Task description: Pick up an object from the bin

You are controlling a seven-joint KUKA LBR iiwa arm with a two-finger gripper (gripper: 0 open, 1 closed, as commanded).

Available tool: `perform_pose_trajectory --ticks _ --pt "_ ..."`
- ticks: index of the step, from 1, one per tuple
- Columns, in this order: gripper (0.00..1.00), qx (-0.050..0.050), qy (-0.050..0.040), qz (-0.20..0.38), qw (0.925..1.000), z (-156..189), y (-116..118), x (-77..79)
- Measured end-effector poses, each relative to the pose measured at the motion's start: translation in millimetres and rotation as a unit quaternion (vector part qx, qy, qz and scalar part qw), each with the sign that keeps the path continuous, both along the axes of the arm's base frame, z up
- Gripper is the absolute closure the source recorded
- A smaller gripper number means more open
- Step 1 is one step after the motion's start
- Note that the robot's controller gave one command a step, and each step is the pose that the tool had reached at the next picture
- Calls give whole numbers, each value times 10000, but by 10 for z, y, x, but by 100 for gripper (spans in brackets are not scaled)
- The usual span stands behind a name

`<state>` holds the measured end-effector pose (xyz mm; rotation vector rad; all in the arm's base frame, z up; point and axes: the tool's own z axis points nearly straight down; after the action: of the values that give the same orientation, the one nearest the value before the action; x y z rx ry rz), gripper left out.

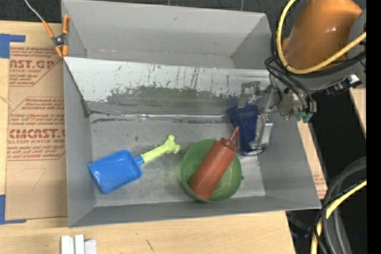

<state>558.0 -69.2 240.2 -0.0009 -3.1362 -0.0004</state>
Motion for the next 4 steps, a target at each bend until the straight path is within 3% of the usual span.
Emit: perform_pose_trajectory --ticks 1,2,3,4 --pt "0 -4 -41 7 10000 49 5 13" --pt "0 7 -27 1673 9859 -1124 257 -94" --pt "0 -4 -66 3163 9486 -788 410 -1" --pt "0 -18 -135 4004 9162 -1005 434 -251"
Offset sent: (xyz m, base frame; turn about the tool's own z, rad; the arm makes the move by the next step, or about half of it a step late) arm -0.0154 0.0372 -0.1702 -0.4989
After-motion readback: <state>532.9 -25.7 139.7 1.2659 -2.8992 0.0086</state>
